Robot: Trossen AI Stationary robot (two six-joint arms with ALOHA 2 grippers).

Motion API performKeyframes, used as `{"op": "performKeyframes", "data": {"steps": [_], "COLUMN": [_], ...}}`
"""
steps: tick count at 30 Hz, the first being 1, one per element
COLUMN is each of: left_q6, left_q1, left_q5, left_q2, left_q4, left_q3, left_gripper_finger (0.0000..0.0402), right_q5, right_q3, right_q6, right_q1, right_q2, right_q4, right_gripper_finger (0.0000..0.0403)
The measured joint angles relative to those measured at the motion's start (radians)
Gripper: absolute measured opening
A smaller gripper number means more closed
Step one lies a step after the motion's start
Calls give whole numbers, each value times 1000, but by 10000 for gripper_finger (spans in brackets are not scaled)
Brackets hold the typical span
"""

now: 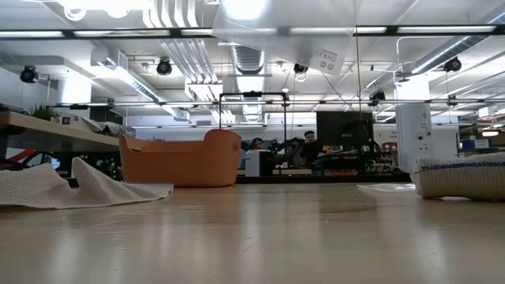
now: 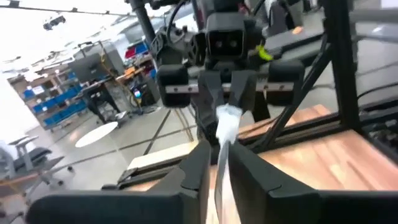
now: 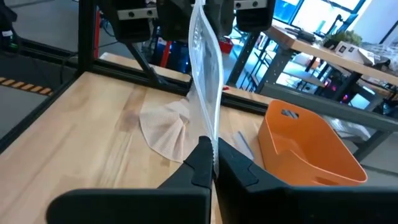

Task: Roll bandage
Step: Put the white rolled bandage into the zip bag

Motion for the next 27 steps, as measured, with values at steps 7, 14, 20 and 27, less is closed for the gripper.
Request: {"op": "performKeyframes", "data": {"steps": [7,14,20,27], "left_q6": [-106,-87,-83,-221], "left_q1": [-2,-2,-4,-4], "left_q5": [-86,-85,-84,-38], "left_q2": [-77,-140,-160,-152], "left_q4": [-201,-285,-275,-290], "left_q3": [0,1,5,5], "left_gripper_finger": [117,156,164,155], "right_q5": [0,-2,-1,-1], "right_q3": [17,43,45,45], "right_q6": [51,94,94,93], "right_q1": [0,0,0,0], "right_q2": [-23,-74,-88,-90], "right_q4": [-41,-152,-176,-173], "right_gripper_finger": [0,0,0,0]}}
